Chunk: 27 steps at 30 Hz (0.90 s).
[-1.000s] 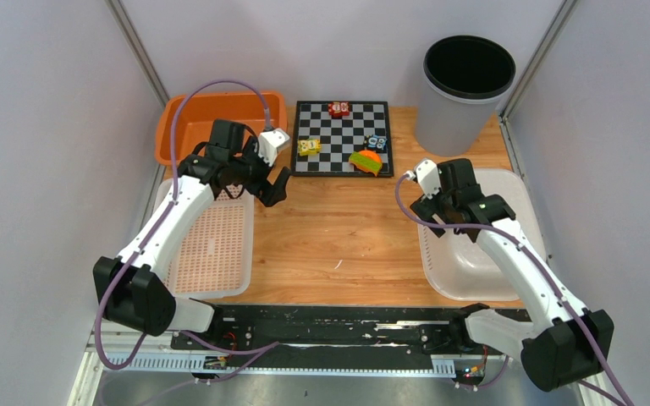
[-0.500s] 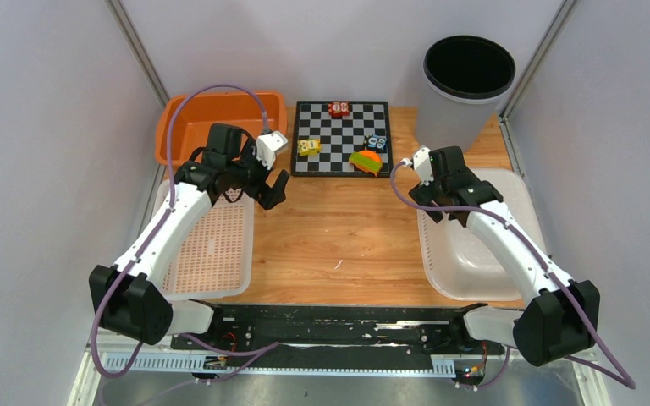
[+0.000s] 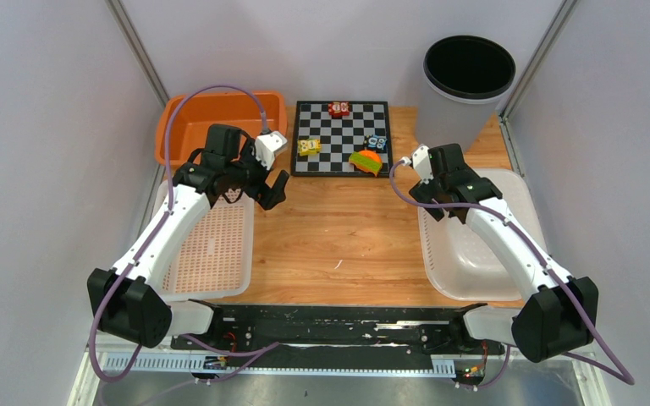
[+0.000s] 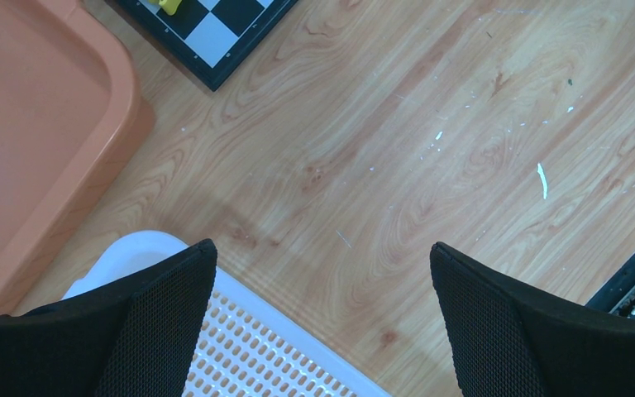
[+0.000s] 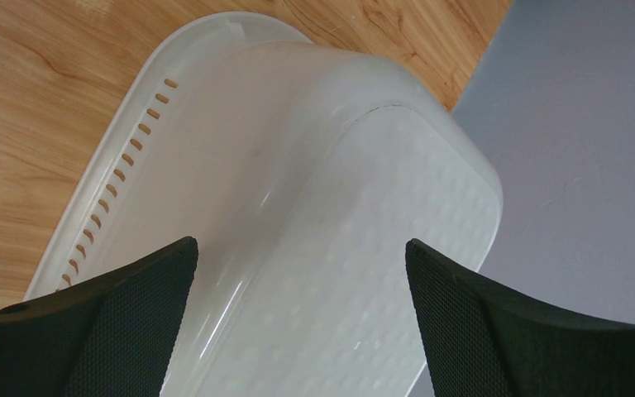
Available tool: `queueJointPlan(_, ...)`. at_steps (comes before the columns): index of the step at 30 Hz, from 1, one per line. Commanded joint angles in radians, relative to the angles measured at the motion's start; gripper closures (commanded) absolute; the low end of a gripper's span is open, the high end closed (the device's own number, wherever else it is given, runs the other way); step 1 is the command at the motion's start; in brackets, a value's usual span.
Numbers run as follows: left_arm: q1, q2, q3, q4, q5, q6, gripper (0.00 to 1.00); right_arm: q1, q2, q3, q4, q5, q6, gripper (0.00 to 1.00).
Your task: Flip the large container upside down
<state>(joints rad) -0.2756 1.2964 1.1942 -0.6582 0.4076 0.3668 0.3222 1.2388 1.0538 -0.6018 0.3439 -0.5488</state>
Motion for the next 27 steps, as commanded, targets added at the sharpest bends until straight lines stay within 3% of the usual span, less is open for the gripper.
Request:
queueJointPlan(1,0.012,-0.029,-0.015,0.016,0.017,0.004,0.00,-0.005,-0.001,0.016,-0.053,0.040,-0.024,0.03)
queueJointPlan(17,0.016,-0.039,-0.015,0.018,0.022,0.001,0.00,-0.006,-0.018,0.049,-0.114,-0.025,-0.049,0.03)
queueJointPlan(27,0.021,-0.046,0.025,-0.030,-0.014,0.038,0.00,-0.016,0.081,0.511,-0.128,-0.163,0.018,0.01)
